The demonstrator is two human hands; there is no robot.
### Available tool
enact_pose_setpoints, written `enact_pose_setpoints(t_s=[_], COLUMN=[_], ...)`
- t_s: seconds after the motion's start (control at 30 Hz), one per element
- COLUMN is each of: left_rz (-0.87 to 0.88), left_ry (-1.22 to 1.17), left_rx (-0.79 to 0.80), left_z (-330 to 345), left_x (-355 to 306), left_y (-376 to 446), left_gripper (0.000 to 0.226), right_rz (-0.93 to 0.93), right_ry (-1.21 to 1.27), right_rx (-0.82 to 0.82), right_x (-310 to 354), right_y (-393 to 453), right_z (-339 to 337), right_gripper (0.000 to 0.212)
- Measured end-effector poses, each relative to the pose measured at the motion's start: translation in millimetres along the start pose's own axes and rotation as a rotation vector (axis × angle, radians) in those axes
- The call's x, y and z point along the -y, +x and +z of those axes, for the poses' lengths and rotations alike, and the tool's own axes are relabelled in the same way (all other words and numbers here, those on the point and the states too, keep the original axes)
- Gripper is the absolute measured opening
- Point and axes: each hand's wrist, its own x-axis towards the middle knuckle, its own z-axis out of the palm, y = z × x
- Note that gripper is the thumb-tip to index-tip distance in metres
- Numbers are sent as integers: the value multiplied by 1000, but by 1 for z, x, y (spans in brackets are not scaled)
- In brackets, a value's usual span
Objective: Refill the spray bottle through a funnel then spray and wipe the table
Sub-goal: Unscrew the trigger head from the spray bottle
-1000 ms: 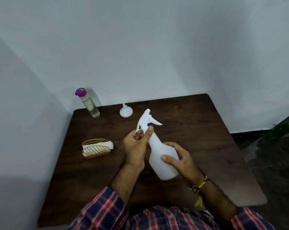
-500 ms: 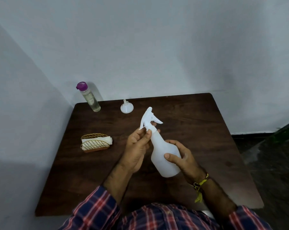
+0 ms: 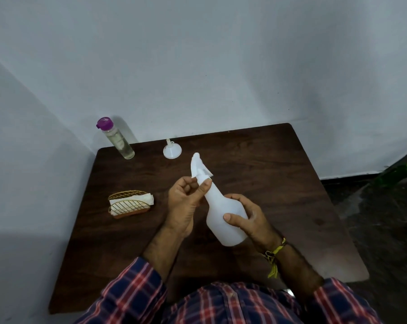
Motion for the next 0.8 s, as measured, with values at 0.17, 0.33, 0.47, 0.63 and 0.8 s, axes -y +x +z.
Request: enact_pose_setpoints(t_s=[0.17, 0.33, 0.47, 0.63, 0.8], left_rz=[-63, 2, -47, 14, 35], left_ry=[-109, -9, -22, 60, 75], left_rx=[183, 46, 173, 59, 168], left_z=[-3, -2, -1, 4, -2], left_x=[-2, -2, -6, -5, -7], left_y=[1, 6, 8, 13, 13], left_gripper=[31, 35, 34, 29, 26], right_rz=[-1, -3, -21, -48, -48], right_ry=[5, -21, -42, -91, -162], right_rx=[-29, -5, -32, -5, -8], right_x=[3, 3, 8, 8, 7], right_y=[3, 5, 8, 9, 10], right_z=[-2, 0, -4, -5, -10], right_gripper=[67, 67, 67, 65, 69])
